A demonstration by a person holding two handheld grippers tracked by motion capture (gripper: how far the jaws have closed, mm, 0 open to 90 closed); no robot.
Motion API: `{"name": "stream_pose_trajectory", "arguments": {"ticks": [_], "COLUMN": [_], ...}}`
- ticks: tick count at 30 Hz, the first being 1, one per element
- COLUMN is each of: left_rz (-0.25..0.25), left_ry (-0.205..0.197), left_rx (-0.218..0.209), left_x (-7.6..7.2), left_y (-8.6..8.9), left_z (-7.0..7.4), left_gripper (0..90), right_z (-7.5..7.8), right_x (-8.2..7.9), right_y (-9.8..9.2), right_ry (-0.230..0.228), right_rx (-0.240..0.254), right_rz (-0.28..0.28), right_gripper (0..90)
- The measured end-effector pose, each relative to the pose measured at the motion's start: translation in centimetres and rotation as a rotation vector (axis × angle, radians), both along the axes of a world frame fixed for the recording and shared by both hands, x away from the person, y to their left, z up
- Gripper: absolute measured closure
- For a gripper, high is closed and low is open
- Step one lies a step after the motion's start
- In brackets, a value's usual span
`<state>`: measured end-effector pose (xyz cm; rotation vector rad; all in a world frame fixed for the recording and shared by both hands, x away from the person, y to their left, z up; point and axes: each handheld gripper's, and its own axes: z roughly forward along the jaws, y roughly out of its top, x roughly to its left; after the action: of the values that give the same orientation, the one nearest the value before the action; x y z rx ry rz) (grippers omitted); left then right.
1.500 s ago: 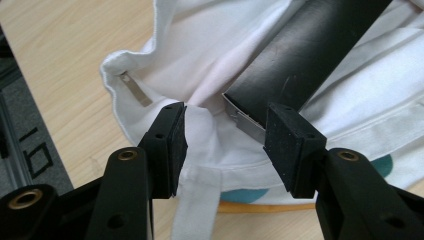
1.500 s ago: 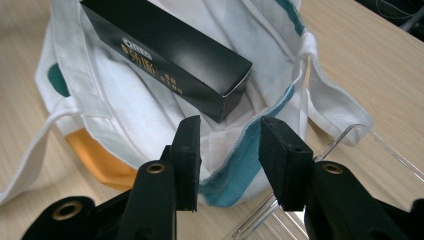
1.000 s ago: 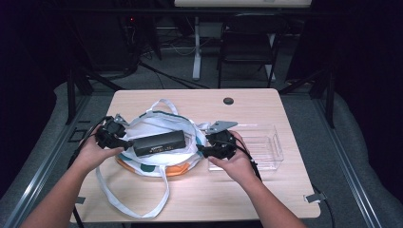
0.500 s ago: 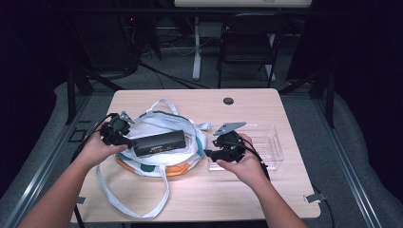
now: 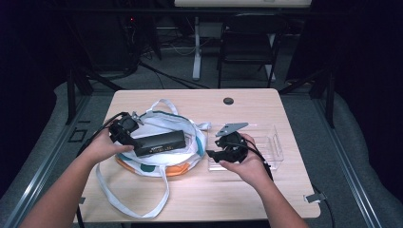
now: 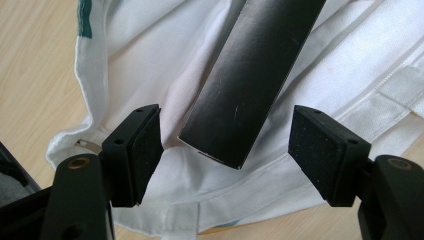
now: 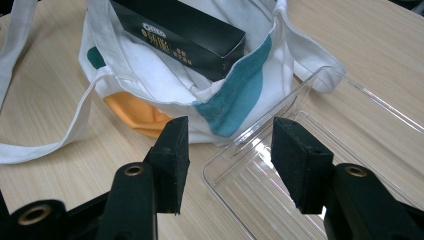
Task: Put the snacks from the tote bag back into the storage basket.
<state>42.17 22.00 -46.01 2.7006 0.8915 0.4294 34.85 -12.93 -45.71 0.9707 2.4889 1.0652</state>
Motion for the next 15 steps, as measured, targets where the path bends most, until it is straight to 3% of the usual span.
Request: {"name": "stream_pose_trajectory", "arguments": {"ticks": [8, 15], "left_rz": [-0.068, -0.134], "left_ry": [0.012, 0.059], "left_rx": [0.064, 0.081], "left_x": [0.7, 1.4], "left_y": [-1.6, -3.1], "left_z": [-0.6, -1.4], "left_gripper": [29.6, 29.5], "right_z": [-0.1, -0.3], "right_x": [0.1, 0.4], "right_y": [-0.3, -0.6], "right_ry": [-0.008, -0.002], "right_rx": [-0.009, -0.005], "right_rz": [-0.016, -0.032], "right_gripper": [48.8, 48.8]}}
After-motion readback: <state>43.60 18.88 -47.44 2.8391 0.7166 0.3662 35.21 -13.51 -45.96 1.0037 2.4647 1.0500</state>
